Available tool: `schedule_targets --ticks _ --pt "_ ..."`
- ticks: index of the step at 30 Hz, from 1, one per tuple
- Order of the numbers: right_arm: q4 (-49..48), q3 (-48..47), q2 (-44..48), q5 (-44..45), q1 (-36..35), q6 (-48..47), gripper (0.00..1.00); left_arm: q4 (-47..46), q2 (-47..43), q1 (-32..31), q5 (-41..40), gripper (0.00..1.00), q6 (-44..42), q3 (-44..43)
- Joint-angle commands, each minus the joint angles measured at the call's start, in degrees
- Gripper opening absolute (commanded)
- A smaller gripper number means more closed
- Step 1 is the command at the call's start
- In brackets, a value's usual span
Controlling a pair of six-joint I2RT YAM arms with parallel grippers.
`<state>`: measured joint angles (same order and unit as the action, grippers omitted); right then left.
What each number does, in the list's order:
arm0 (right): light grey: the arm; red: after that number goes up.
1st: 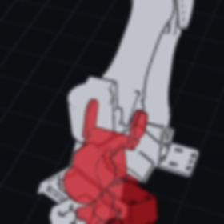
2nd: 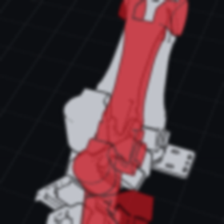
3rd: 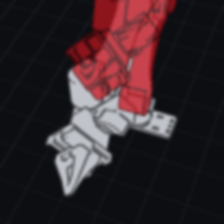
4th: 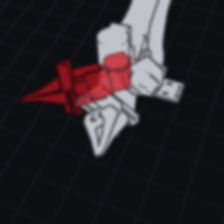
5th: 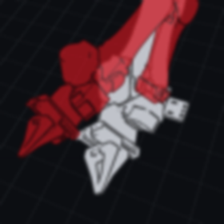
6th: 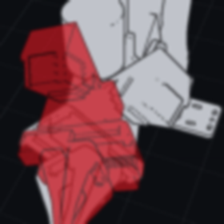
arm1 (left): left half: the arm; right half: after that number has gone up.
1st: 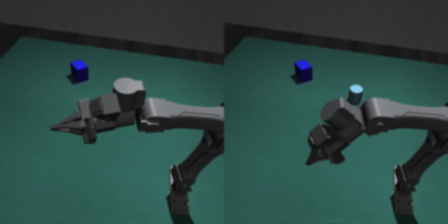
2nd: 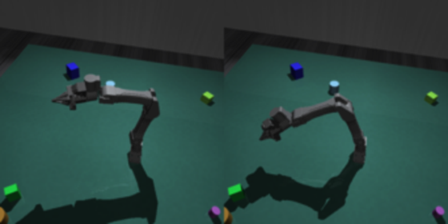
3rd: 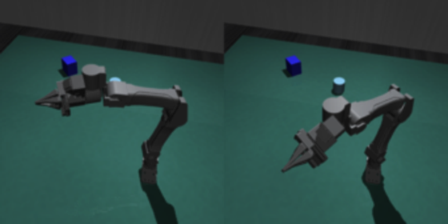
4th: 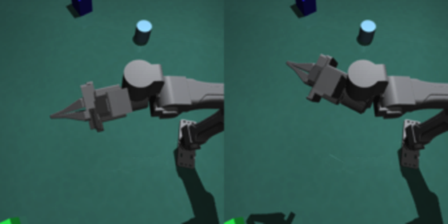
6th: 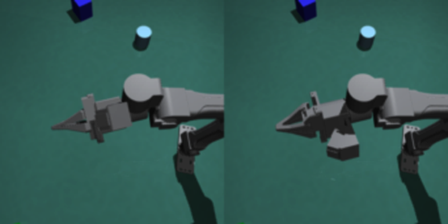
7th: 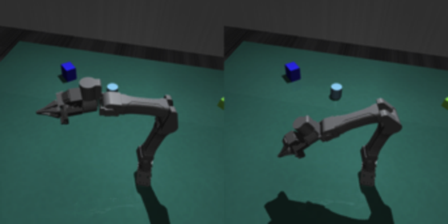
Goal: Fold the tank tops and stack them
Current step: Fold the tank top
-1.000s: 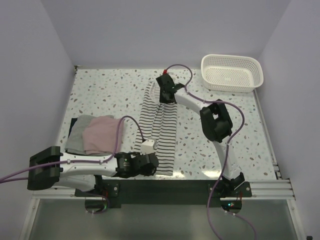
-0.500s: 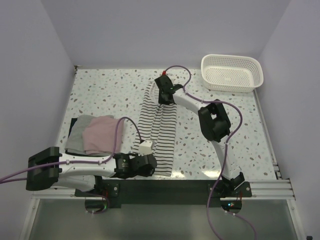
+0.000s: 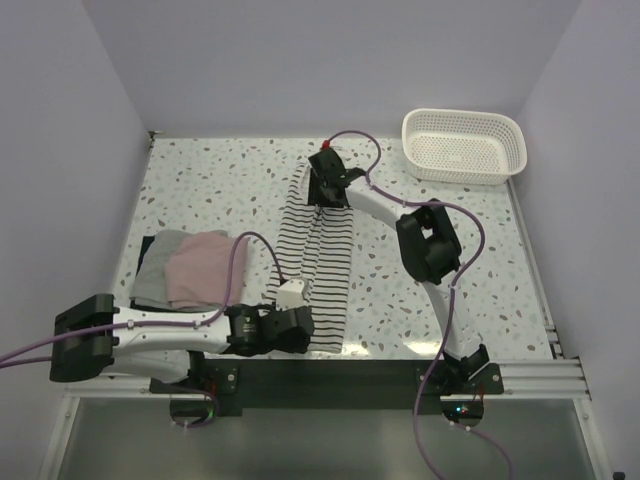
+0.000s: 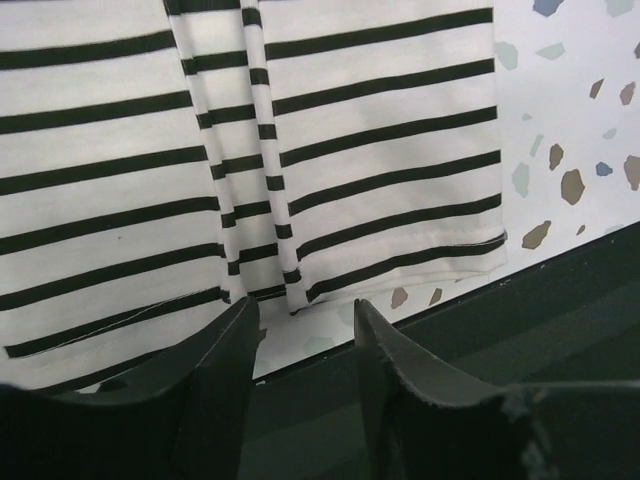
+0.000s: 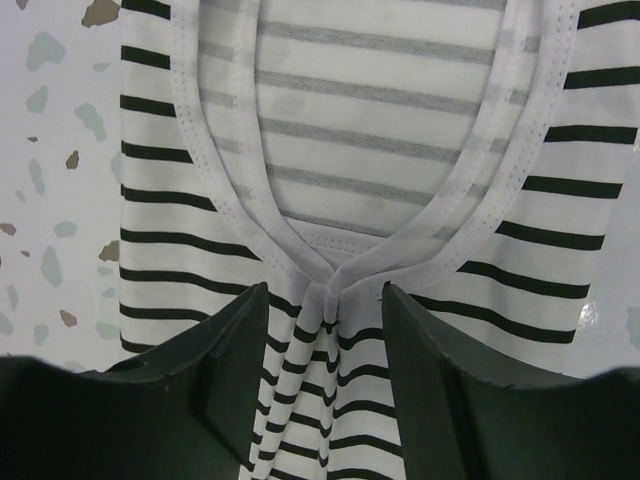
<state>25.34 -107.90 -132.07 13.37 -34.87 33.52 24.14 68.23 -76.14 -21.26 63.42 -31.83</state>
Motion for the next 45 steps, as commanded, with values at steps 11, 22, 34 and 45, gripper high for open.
schedule_targets --ticks 11,22,34,45 --pt "-1.3 14.2 14.8 0.3 1.7 1.0 0.58 -2.4 -1.3 25.3 1.3 0.45 -16.7 -17.5" --pt "-1.4 19.4 12.3 1.0 2.1 0.3 0.36 -12.6 23.8 43.3 8.7 0.29 -25.2 -28.2" --pt "2.3 7.4 1.9 -0.7 7.6 -2.9 0.36 -14.2 44.7 47.8 10.7 0.27 -26.3 -44.0" --pt "4.5 -10.7 -9.1 -3.9 10.0 -6.9 0.42 -13.2 63.2 52.1 16.1 0.27 -26.3 -64.0"
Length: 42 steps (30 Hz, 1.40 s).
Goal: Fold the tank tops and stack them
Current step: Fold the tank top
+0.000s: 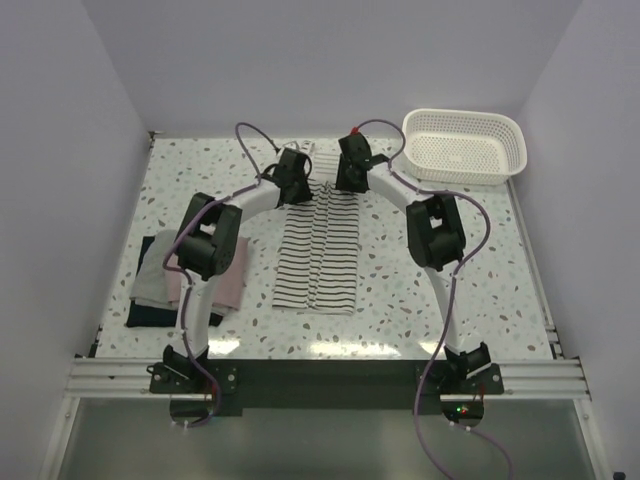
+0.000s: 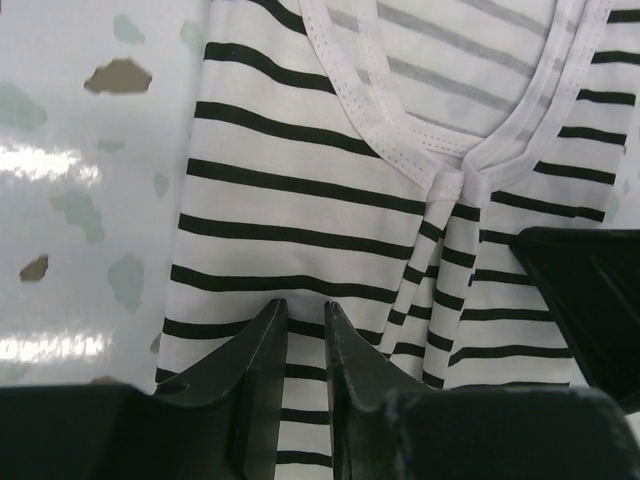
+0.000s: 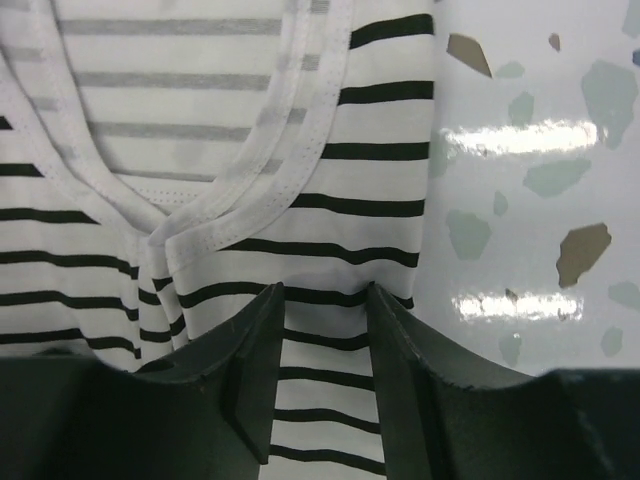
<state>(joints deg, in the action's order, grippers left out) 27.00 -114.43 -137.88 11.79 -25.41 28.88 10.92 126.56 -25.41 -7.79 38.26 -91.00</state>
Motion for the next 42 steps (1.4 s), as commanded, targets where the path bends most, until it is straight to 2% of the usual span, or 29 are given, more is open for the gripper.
schedule_targets --ticks 1,6,10,13,17,18,19,20,21,24,26,28,34,42 --pt "2.8 -5.0 -4.1 -2.1 0.7 -2.3 0.44 0.5 6.8 1.6 2.9 0.27 -1.1 -6.3" --pt "2.2 -9.3 -2.7 -4.0 1.9 -2.7 0.59 -3.2 5.7 2.4 6.6 0.30 -2.3 -7.6" --pt "5.3 -13.3 0.9 -3.4 1.9 -2.7 0.67 -4.5 -3.7 2.6 6.8 0.35 -3.5 -5.7" --pt "6.6 -9.2 7.6 -2.0 1.7 -1.4 0.68 -3.6 -13.0 2.6 3.9 0.38 -3.2 0.2" --pt "5.2 7.5 21.2 0.2 -0.8 1.2 0.68 -0.6 -27.0 2.4 -1.9 0.41 1.0 15.1" --pt "4.1 16.3 27.8 1.1 -2.5 3.1 0.67 -1.2 -30.4 2.5 -1.9 0.42 2.1 23.7" --pt "3.0 21.3 31.1 1.4 -3.4 4.2 0.67 -1.9 -37.1 2.3 -1.4 0.42 3.7 28.4" --pt "1.3 32.1 34.4 0.6 -4.5 5.6 0.65 -2.3 -40.6 2.3 -1.3 0.42 4.7 32.9" --pt "-1.9 37.1 41.3 0.3 -6.8 8.4 0.65 -2.0 -46.7 2.0 -1.1 0.42 6.0 40.8" --pt "-3.8 52.4 49.1 0.8 -11.9 14.1 0.64 0.6 -54.9 1.2 -0.6 0.42 7.1 53.1" --pt "-5.1 61.2 54.4 -0.7 -15.0 17.5 0.63 2.8 -61.7 0.1 0.4 0.42 7.6 57.6" --pt "-7.0 65.5 57.8 -0.8 -17.5 21.6 0.63 2.7 -66.9 -0.2 2.4 0.43 7.7 63.1" --pt "-13.7 76.4 59.1 -1.5 -22.4 31.0 0.63 -0.2 -71.1 -0.8 7.5 0.46 6.8 69.3" --pt "-18.9 80.9 60.4 -0.9 -23.9 37.4 0.63 -3.7 -66.5 -0.8 10.6 0.47 6.3 70.8"
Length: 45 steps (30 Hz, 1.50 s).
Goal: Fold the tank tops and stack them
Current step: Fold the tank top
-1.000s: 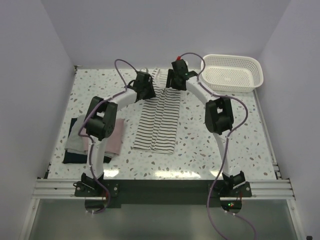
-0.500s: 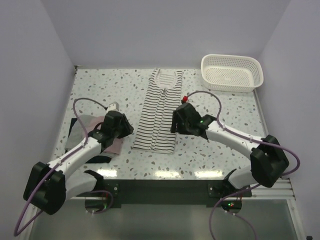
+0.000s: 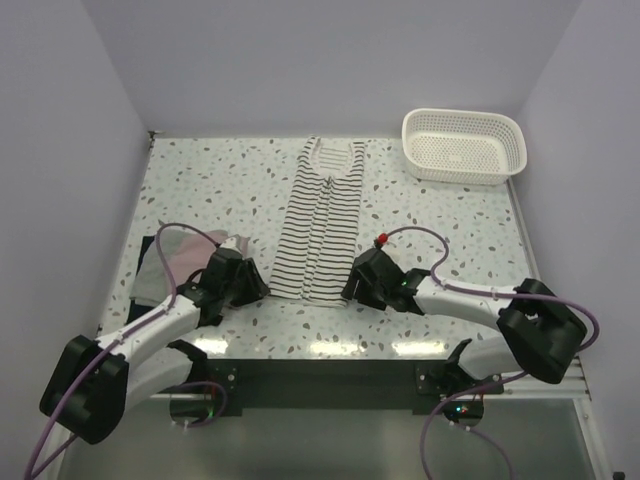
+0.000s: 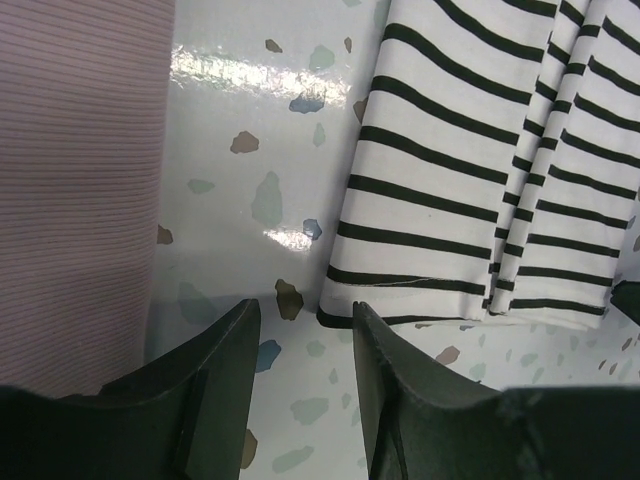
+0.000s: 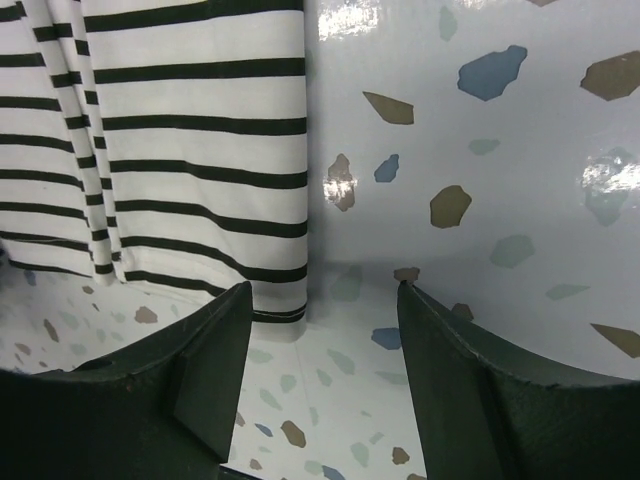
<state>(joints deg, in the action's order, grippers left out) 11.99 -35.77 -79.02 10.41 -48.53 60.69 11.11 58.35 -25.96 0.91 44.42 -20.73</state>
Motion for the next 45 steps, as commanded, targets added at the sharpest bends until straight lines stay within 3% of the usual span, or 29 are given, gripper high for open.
schedule_targets --ticks 1,12,21,27,28,32,34,40,45 --pt "-4.3 2.8 1.9 0.5 -0.9 6.2 0.63 -4.0 1.9 -0.2 1.4 0.47 0.5 0.8" --pt "-6.9 6.9 1.9 0.9 -4.7 11.8 0.56 -6.6 5.3 -1.2 1.5 0.41 1.7 2.3" --pt "-7.7 8.6 0.1 2.1 -5.5 13.9 0.44 -5.2 6.0 -6.8 -0.7 0.36 4.6 4.5" --pt "-6.3 6.2 -2.7 4.0 -5.5 11.0 0.24 -5.0 5.3 -7.3 -0.7 0.27 5.1 5.1" --pt "-5.8 5.5 -2.8 4.4 -5.6 10.5 0.17 -5.2 5.4 -7.4 -0.7 0.26 5.0 4.8" --pt "-1.9 4.0 -2.8 6.3 -5.6 6.0 0.01 -5.3 5.6 -8.5 -0.8 0.11 4.8 4.6" --pt "-0.4 3.4 -2.1 5.8 -5.6 4.2 0.00 -4.5 4.9 -9.4 -0.7 0.03 5.3 4.7" --pt "7.6 4.2 3.8 8.6 -11.2 2.9 0.00 1.1 -1.6 -16.2 -2.3 0.00 10.8 6.4" --pt "16.5 4.0 8.3 11.9 -23.6 10.1 0.00 8.9 -7.1 -28.1 -5.6 0.00 19.4 5.2"
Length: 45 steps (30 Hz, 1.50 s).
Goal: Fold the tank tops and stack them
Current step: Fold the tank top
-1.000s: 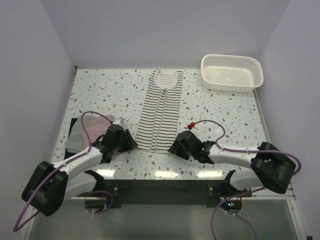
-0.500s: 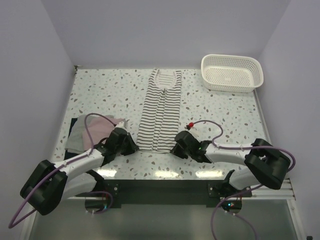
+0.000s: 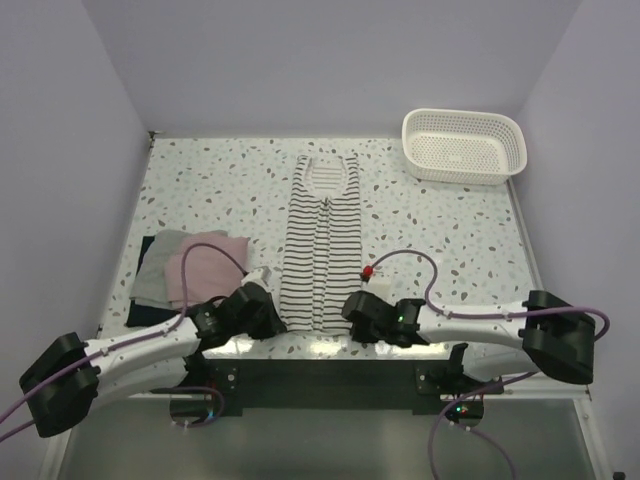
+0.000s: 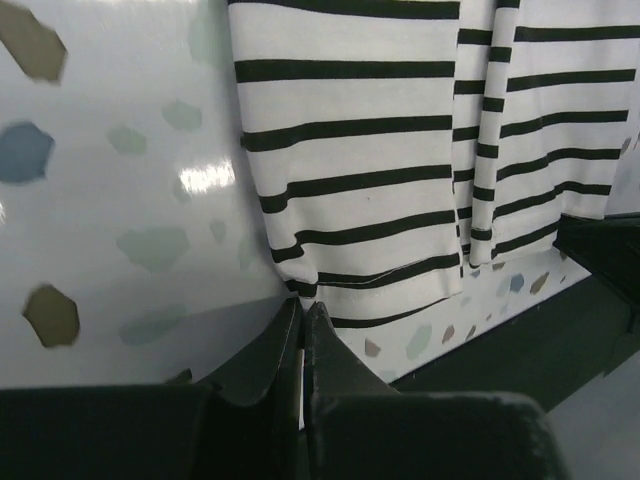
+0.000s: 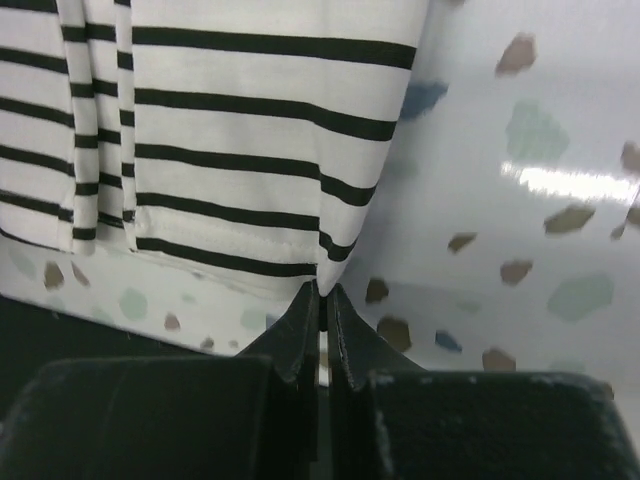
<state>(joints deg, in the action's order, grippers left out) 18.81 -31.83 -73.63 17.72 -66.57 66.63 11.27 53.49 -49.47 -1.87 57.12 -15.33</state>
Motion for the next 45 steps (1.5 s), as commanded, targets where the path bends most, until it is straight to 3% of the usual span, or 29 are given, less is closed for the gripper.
schedule_targets --ticks 1,4,12,15,24,28,35,45 --pt "11.4 -0.3 3.6 5.6 -7.6 5.6 0.00 11.9 -3.2 -8.1 -4.4 0.00 8.1 -0.6" --pt "19.2 -4.3 5.7 9.3 -15.7 10.4 0.00 17.5 -6.5 -12.8 -6.9 0.00 11.8 -3.6" --pt "28.7 -13.2 6.5 19.0 -15.2 7.8 0.00 21.1 -2.9 -13.3 -13.5 0.00 7.7 -16.6" --pt "28.1 -15.8 5.2 19.5 -11.7 4.1 0.00 19.4 1.7 -12.3 -16.3 0.00 4.8 -21.4" --pt "18.4 -20.9 0.3 17.8 3.8 -11.2 0.00 8.5 10.2 3.0 -12.9 0.00 -6.1 -28.3" --pt "14.6 -24.8 -4.0 17.4 9.9 -16.2 0.00 4.4 16.3 6.9 -11.4 0.00 -9.2 -32.6" --pt "7.3 -29.8 -11.0 15.5 18.7 -23.9 0.00 -1.9 27.2 11.8 -9.0 0.00 -11.9 -38.6" --pt "2.8 -37.9 -21.6 8.9 29.2 -28.0 0.00 -5.1 43.4 16.8 -4.6 0.00 -15.1 -51.5"
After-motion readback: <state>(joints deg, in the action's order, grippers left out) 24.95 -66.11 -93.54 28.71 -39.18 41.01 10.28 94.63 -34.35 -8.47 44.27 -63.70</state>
